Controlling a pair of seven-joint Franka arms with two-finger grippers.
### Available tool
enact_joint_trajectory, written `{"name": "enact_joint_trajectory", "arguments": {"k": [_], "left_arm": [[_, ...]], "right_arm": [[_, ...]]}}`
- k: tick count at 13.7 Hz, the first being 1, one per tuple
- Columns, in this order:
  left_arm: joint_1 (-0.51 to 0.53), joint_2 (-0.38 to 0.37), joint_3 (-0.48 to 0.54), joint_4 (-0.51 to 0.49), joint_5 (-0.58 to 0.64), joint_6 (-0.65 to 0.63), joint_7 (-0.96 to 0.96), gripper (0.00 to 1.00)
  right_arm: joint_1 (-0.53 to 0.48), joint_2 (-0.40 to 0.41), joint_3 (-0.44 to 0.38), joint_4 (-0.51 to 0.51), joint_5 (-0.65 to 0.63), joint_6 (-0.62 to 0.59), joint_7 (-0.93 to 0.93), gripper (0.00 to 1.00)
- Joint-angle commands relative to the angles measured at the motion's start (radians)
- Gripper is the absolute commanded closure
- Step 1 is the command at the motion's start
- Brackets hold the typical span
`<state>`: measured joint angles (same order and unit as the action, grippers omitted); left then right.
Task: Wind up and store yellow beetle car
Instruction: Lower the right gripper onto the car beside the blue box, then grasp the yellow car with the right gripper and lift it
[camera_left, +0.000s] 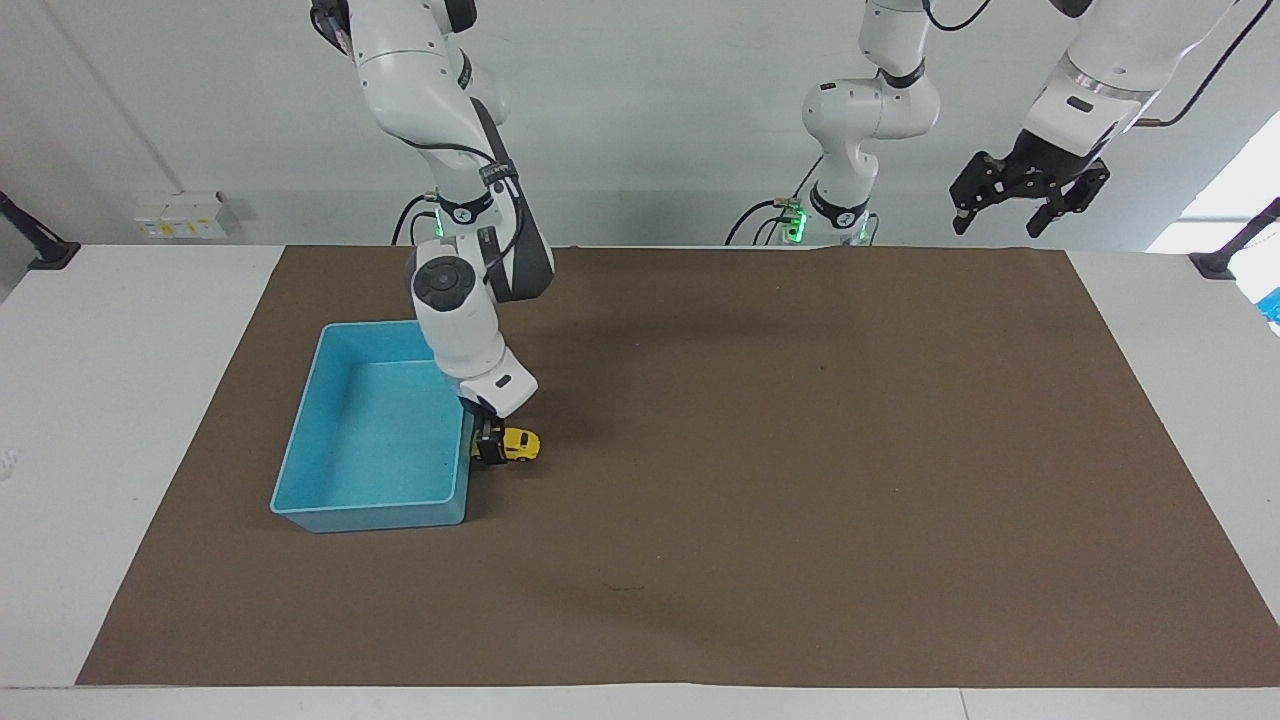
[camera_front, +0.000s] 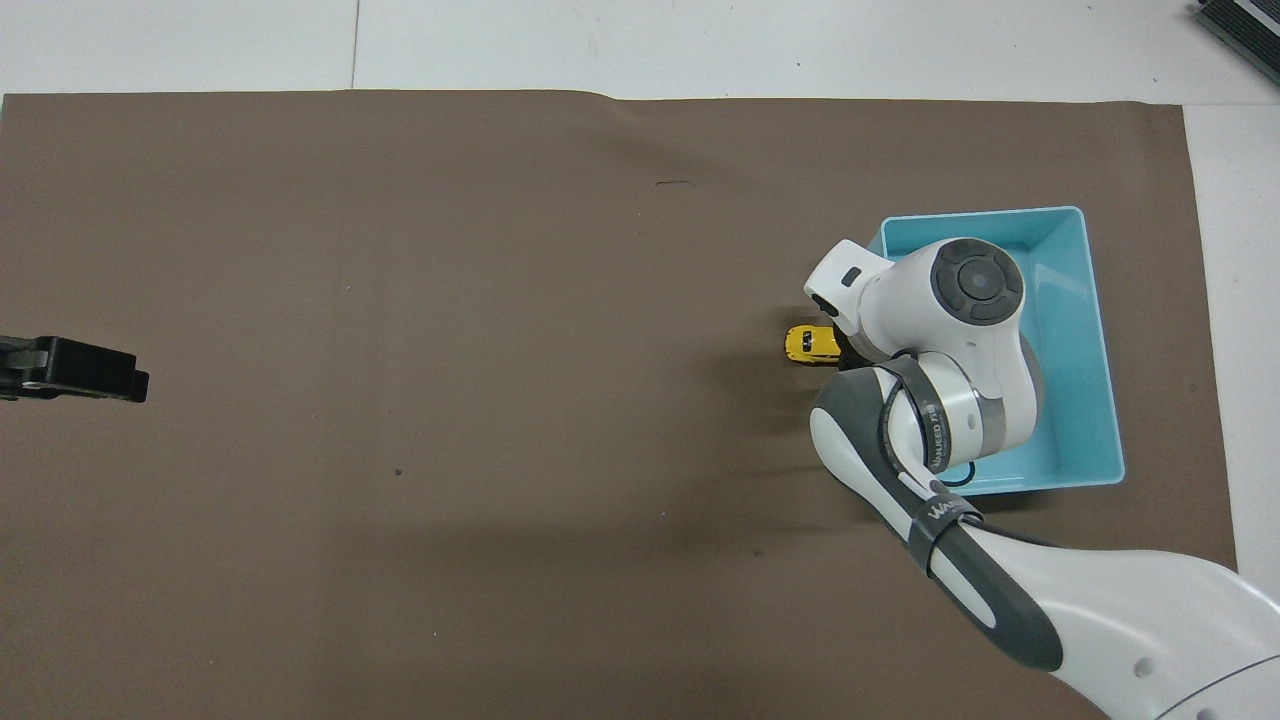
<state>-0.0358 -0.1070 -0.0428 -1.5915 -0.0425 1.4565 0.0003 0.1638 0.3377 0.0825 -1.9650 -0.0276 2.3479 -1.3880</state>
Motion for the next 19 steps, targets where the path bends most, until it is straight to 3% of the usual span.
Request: {"name": "enact_joint_trajectory", "arguments": {"k": [1,2,5,6,7,11,19], "left_arm": [[0.007,-0.005,0.000,-0.004,-0.008,0.001,0.009,0.00],[0.007,-0.005,0.000,-0.004,-0.008,0.001,0.009,0.00],[0.007,-0.005,0.000,-0.004,-0.008,0.001,0.009,0.00],[0.007,-0.005,0.000,-0.004,-0.008,0.001,0.009,0.00],[0.007,-0.005,0.000,-0.004,-0.008,-0.001,0.009,0.00],[0.007,-0.005,0.000,-0.004,-0.008,0.001,0.009,0.00],[0.007,-0.005,0.000,-0.004,-0.008,0.001,0.009,0.00]], "right_arm": [[0.000,0.017,0.005,-0.015,-0.023,0.053,0.021,0.00],[0.002,0.018,0.005,-0.015,-0.023,0.053,0.023,0.00],[0.002,0.018,0.005,-0.015,-0.025,0.045,0.021,0.18],[0.002,0.018,0.005,-0.015,-0.026,0.042,0.021,0.32],[0.002,0.017,0.005,-0.014,-0.038,0.039,0.027,0.58],[0.003,0.018,0.005,-0.005,-0.048,0.030,0.029,0.85],[0.040,0.018,0.005,0.061,-0.048,-0.048,0.076,0.88]]}}
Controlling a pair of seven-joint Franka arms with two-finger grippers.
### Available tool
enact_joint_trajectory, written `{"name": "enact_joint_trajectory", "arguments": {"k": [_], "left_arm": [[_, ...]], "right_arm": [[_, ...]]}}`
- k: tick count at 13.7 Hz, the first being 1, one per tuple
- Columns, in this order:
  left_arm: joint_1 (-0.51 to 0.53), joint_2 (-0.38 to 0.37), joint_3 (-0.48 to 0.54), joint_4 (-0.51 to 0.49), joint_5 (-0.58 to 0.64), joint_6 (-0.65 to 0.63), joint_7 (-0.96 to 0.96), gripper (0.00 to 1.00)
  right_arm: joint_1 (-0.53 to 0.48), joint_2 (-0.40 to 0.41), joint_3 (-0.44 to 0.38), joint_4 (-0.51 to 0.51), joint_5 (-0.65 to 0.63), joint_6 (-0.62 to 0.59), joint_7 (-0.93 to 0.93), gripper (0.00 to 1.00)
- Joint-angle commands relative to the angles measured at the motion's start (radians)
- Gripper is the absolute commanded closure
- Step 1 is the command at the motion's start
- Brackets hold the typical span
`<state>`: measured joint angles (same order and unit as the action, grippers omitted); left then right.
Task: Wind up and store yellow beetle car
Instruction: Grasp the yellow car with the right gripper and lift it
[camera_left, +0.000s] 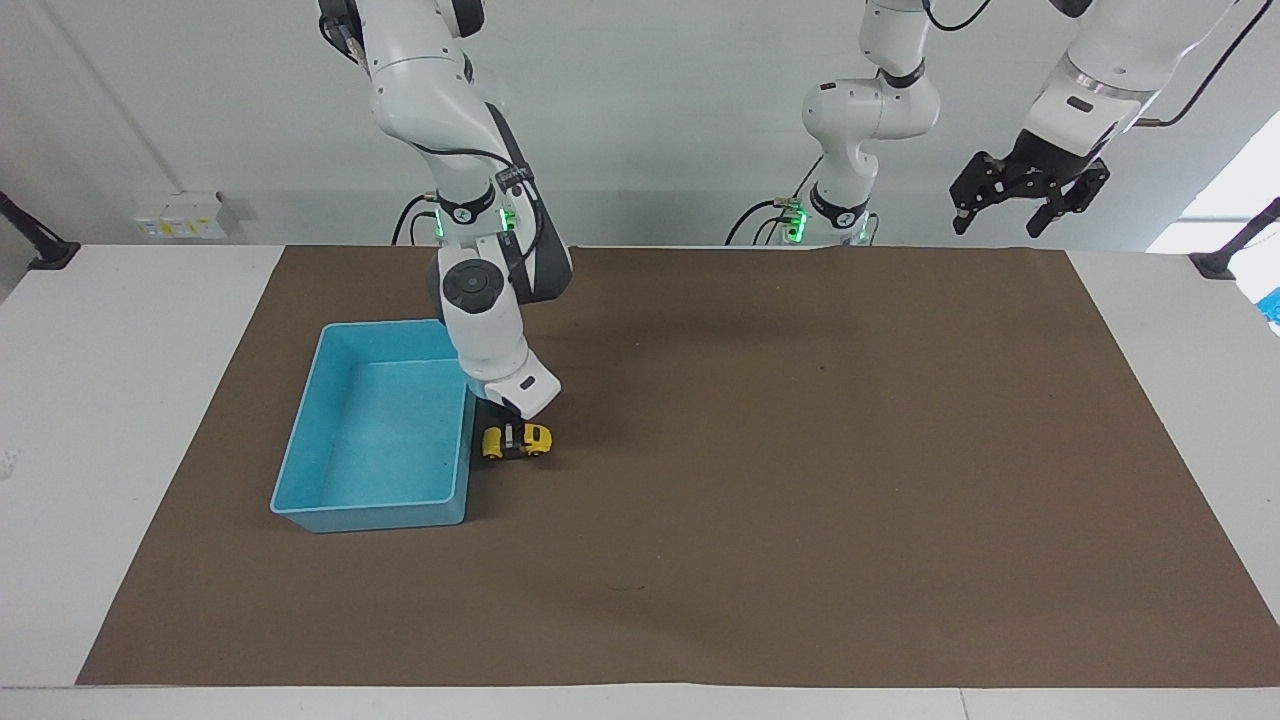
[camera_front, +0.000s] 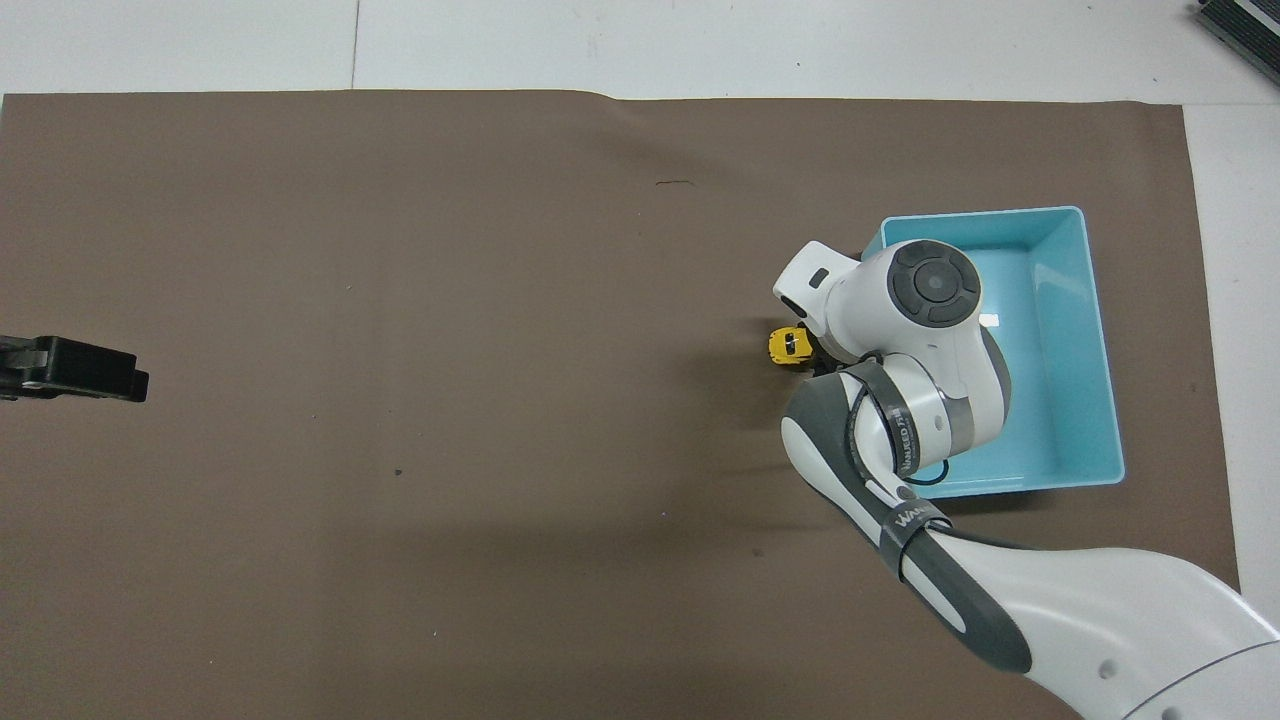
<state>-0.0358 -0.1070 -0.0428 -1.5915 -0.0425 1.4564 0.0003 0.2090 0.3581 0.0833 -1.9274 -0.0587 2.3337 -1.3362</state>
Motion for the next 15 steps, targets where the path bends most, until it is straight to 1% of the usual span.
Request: {"name": "enact_joint_trajectory", "arguments": {"k": [1,5,7,15], "left_arm": [[0.007,-0.005,0.000,-0.004,-0.008,0.001,0.009,0.00],[0.007,-0.005,0.000,-0.004,-0.008,0.001,0.009,0.00],[0.007,-0.005,0.000,-0.004,-0.008,0.001,0.009,0.00],[0.007,-0.005,0.000,-0.002,-0.008,0.001,0.009,0.00]], "right_arm": [[-0.004,-0.004,0.004,0.036,-0.017,-0.052,0.026,0.88],[-0.002,-0.021,0.004,0.064,-0.015,-0.100,0.028,0.88],[-0.002,-0.025,0.004,0.090,-0.013,-0.143,0.029,0.88],[-0.002,-0.091,0.006,0.137,0.006,-0.250,0.061,0.88]]}}
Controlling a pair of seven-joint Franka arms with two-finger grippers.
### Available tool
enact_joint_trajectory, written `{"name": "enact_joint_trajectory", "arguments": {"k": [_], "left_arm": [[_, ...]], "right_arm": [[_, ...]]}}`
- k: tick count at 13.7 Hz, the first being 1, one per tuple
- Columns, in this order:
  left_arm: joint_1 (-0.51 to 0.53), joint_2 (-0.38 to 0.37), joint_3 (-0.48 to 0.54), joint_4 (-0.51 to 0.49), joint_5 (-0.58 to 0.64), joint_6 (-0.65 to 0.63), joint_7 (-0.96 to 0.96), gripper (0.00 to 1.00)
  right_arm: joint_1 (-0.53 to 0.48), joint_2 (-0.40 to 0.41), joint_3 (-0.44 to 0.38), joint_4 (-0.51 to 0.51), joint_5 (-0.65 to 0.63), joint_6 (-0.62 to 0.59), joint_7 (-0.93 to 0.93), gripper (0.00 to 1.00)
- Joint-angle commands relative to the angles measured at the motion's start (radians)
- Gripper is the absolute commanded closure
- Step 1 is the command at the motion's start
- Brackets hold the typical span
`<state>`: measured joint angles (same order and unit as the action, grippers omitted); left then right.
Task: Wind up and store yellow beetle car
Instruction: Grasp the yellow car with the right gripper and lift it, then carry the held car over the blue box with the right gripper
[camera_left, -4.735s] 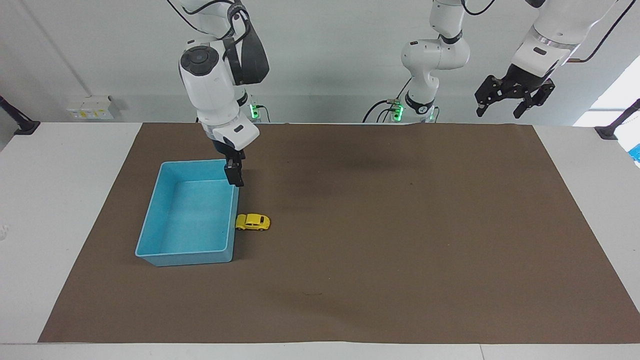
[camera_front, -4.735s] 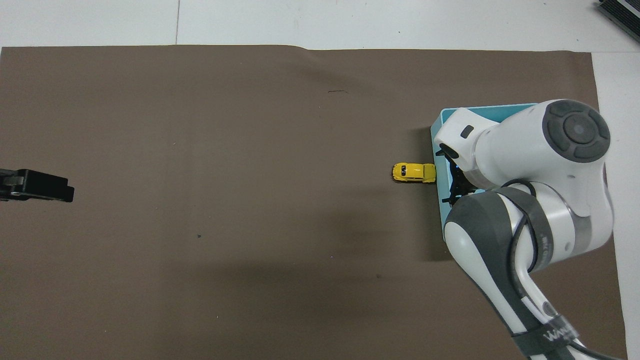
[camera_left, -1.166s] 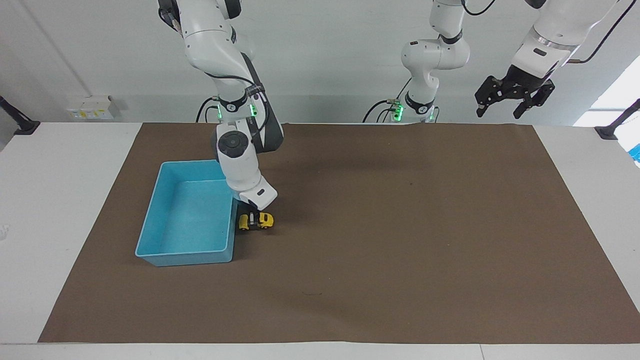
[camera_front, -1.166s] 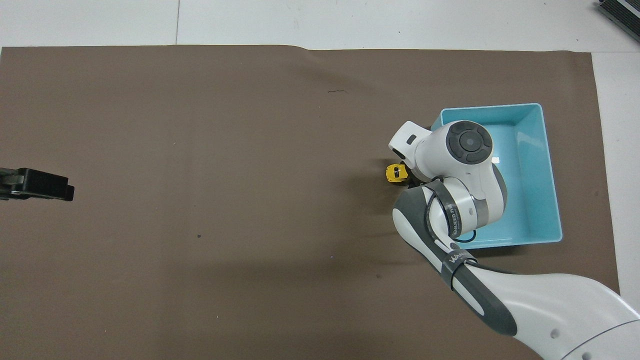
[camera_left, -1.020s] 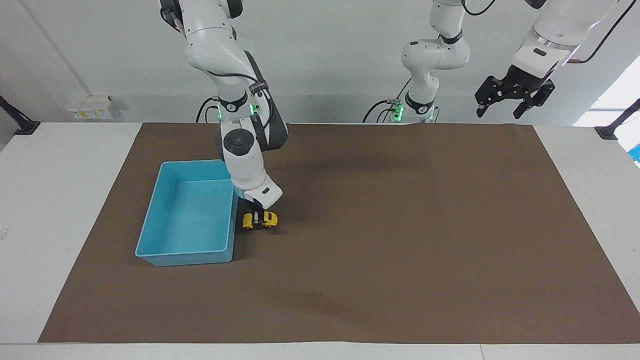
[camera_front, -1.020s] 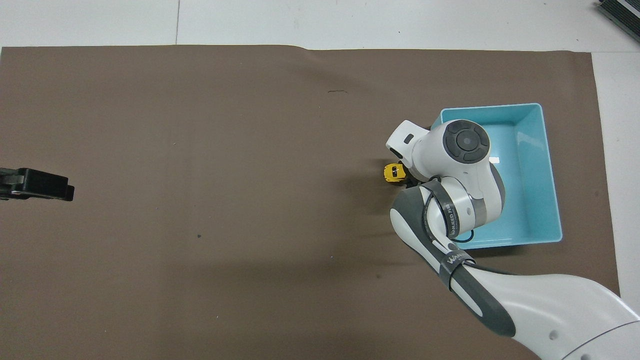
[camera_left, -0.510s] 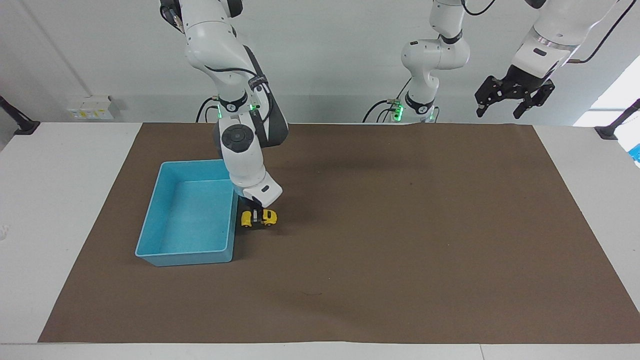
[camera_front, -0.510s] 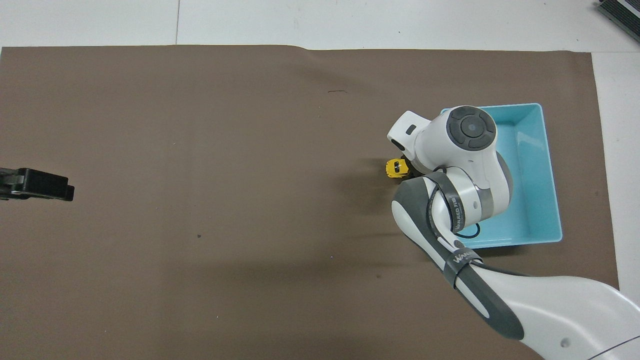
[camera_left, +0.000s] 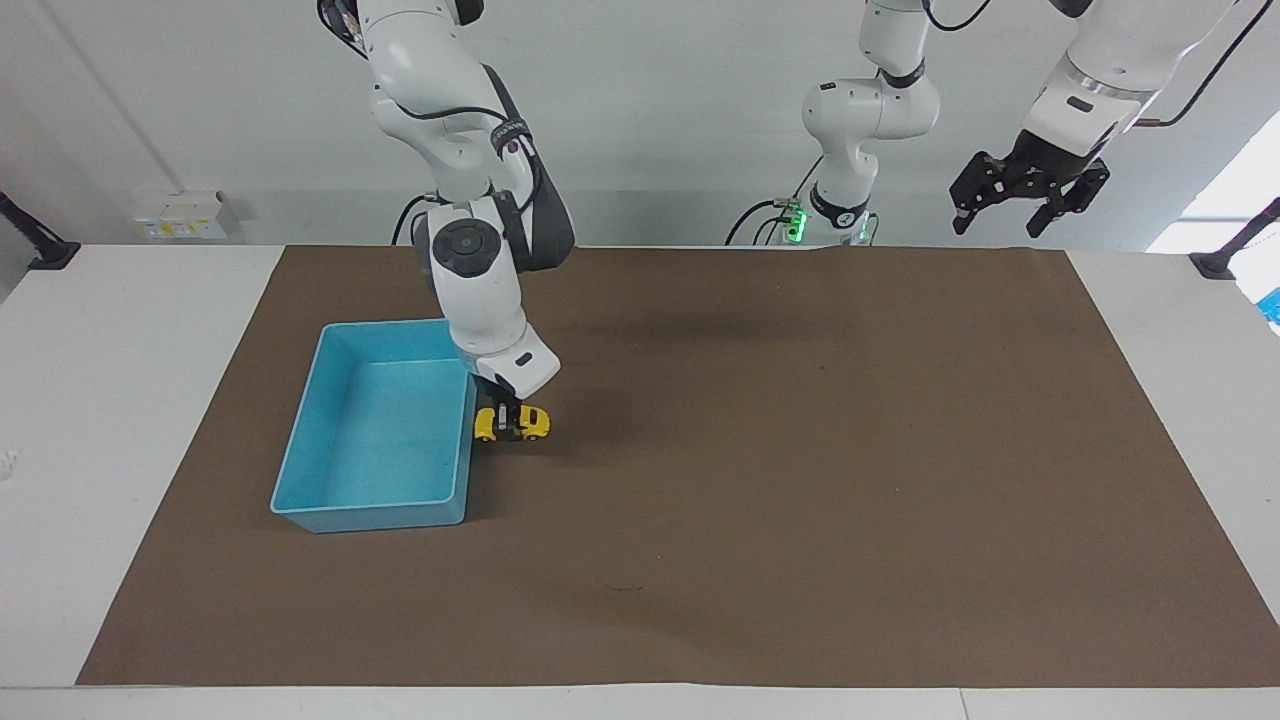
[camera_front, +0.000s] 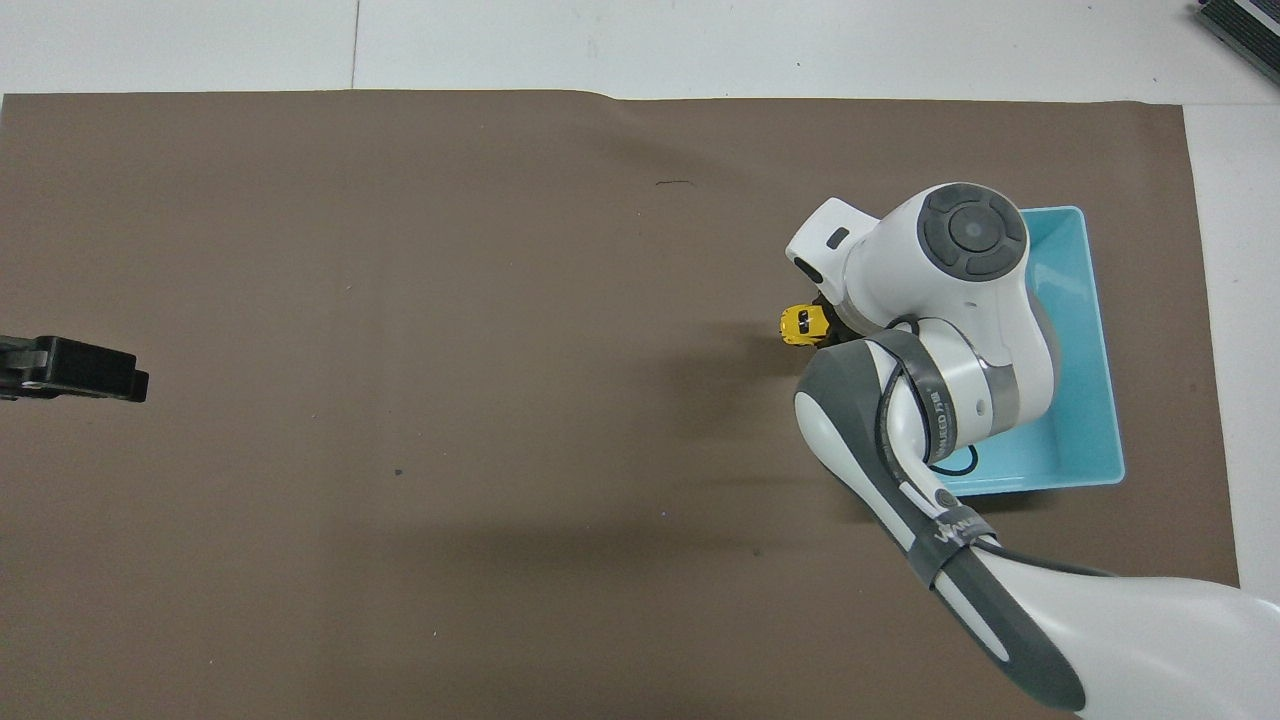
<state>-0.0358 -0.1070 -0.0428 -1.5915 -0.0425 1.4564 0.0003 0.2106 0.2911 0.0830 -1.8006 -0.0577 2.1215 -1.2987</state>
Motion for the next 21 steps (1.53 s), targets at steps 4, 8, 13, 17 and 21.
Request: {"name": "enact_joint_trajectory", "arguments": {"k": [4,8,13,17,21], "left_arm": [[0.007,-0.005,0.000,-0.004,-0.008,0.001,0.009,0.00],[0.007,-0.005,0.000,-0.004,-0.008,0.001,0.009,0.00],[0.007,-0.005,0.000,-0.004,-0.008,0.001,0.009,0.00],[0.007,-0.005,0.000,-0.004,-0.008,0.001,0.009,0.00],[0.007,-0.005,0.000,-0.004,-0.008,-0.001,0.009,0.00]], "right_arm": [[-0.014,-0.059,0.006,0.012,0.004,-0.087,0.013,0.88],[-0.065,-0.070,0.003,0.006,0.006,-0.113,-0.071,0.88],[-0.143,-0.099,0.003,0.003,0.007,-0.175,-0.164,0.88],[-0.217,-0.107,0.003,-0.011,0.015,-0.196,-0.272,0.88],[-0.272,-0.128,0.003,-0.057,0.015,-0.193,-0.346,0.88]]}}
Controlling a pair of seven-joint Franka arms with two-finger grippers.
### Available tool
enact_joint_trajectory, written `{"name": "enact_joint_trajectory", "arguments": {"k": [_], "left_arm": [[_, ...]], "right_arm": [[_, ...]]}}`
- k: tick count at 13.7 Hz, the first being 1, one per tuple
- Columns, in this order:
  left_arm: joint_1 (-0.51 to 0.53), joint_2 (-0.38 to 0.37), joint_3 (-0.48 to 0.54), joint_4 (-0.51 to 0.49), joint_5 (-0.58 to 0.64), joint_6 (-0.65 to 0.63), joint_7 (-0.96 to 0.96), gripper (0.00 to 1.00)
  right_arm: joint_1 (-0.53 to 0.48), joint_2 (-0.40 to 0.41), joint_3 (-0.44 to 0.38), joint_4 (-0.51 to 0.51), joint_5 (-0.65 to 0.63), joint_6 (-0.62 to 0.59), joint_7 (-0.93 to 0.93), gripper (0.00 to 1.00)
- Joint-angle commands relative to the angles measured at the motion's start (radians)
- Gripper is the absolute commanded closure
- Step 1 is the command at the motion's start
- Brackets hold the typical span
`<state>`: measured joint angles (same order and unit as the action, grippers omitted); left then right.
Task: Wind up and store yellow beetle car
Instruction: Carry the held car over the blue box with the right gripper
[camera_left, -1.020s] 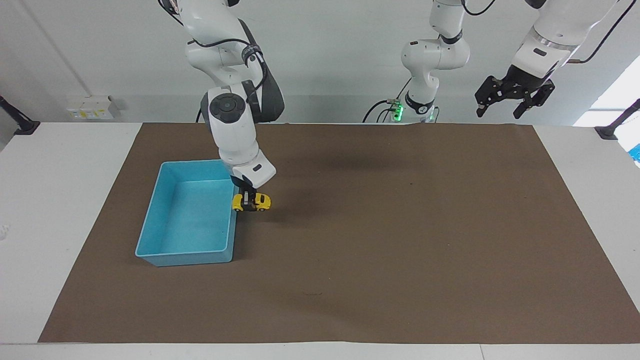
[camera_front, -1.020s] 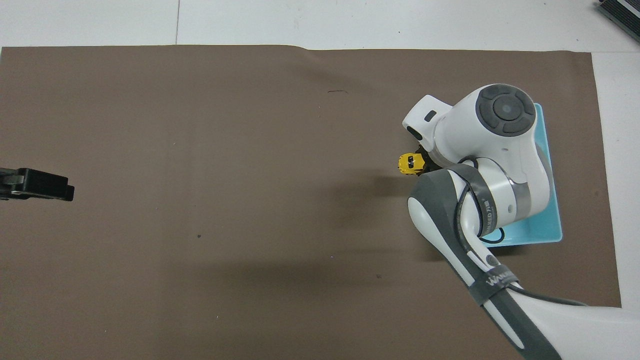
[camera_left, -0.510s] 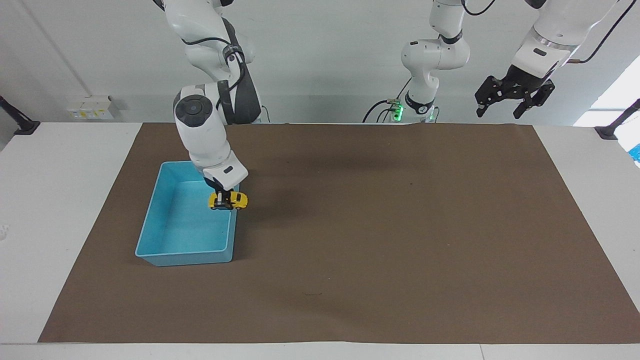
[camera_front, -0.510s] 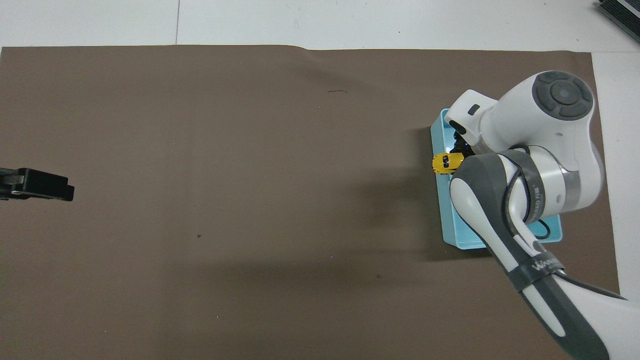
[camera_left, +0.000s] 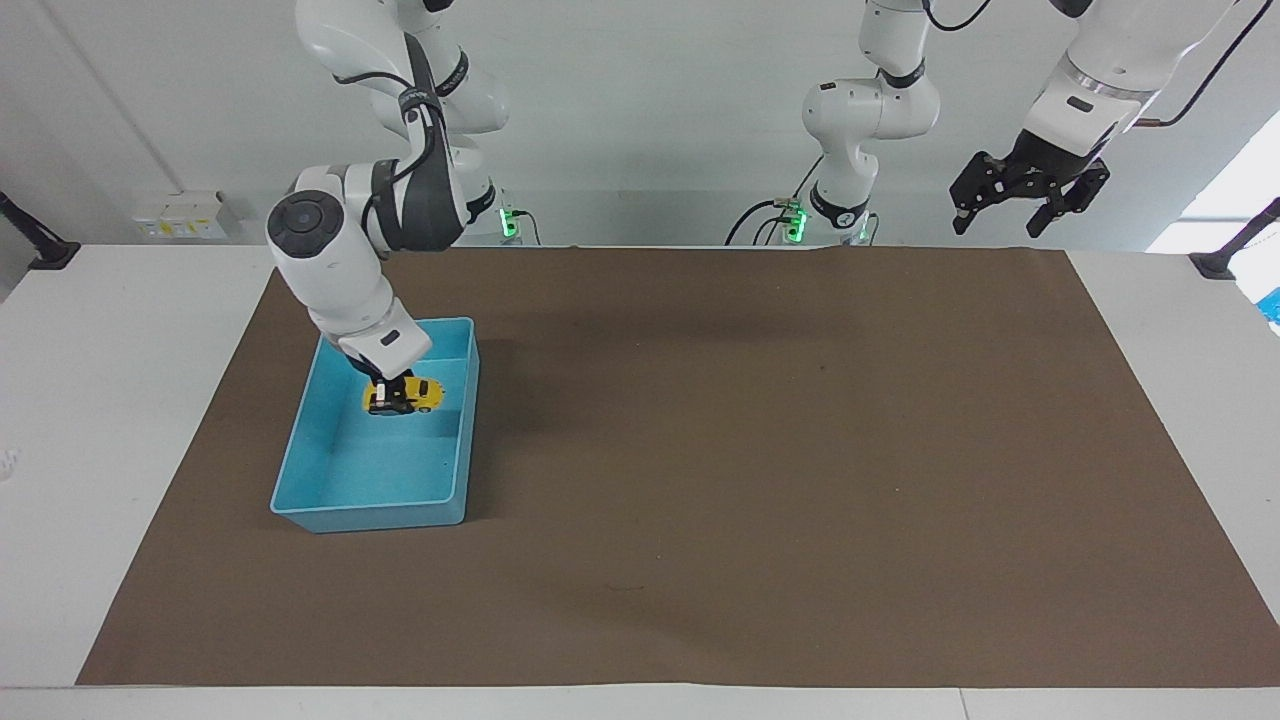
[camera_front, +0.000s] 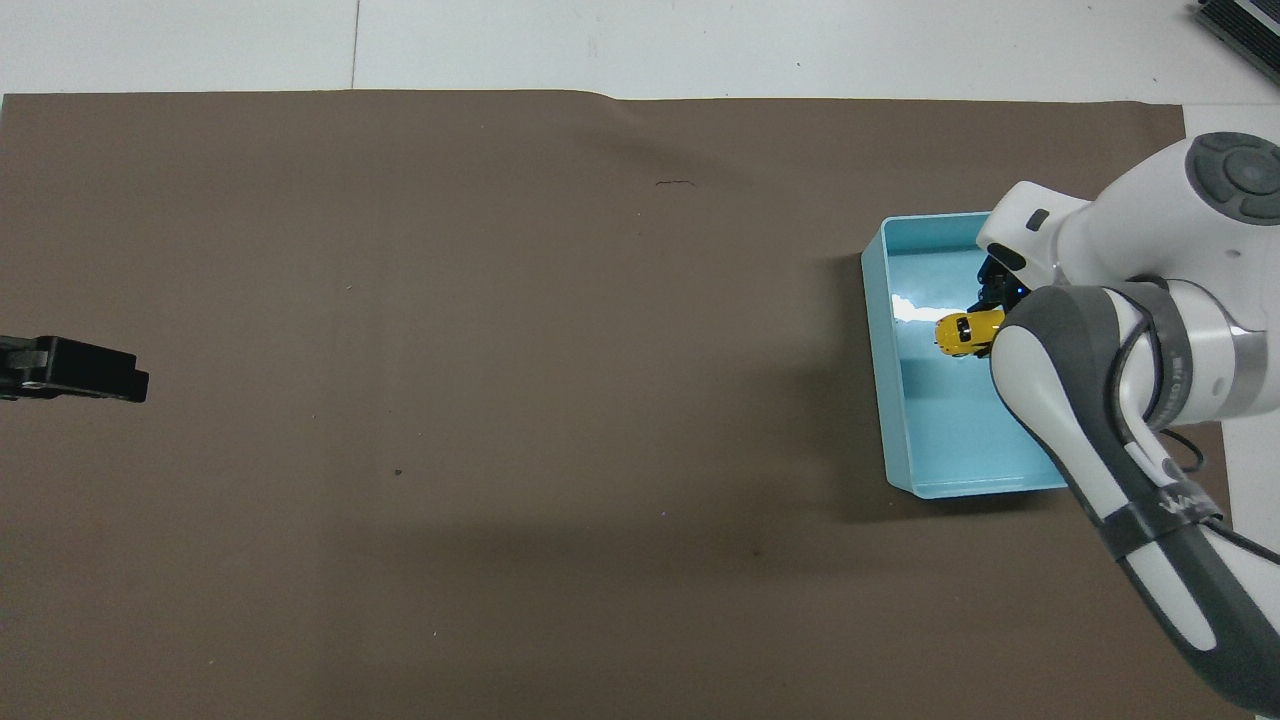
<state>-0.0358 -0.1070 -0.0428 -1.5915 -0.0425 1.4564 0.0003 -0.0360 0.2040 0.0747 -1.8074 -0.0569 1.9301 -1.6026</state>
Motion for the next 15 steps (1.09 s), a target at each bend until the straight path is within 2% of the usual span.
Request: {"name": "enact_joint_trajectory", "arguments": {"k": [1,5,11,15], "left_arm": [[0.007,-0.005,0.000,-0.004,-0.008,-0.001,0.009,0.00],[0.007,-0.005,0.000,-0.004,-0.008,-0.001,0.009,0.00],[0.007,-0.005,0.000,-0.002,-0.008,0.001,0.009,0.00],[0.007,-0.005,0.000,-0.004,-0.008,0.001,0.009,0.00]], "right_arm": [[-0.030,-0.052,0.008,-0.068,0.014,0.010,-0.049,0.88],[-0.065,-0.098,0.007,-0.170,0.011,0.087,-0.059,0.87],[-0.077,-0.095,0.007,-0.185,-0.003,0.151,-0.106,0.87],[-0.074,-0.091,0.007,-0.243,-0.004,0.234,-0.106,0.87]]}}
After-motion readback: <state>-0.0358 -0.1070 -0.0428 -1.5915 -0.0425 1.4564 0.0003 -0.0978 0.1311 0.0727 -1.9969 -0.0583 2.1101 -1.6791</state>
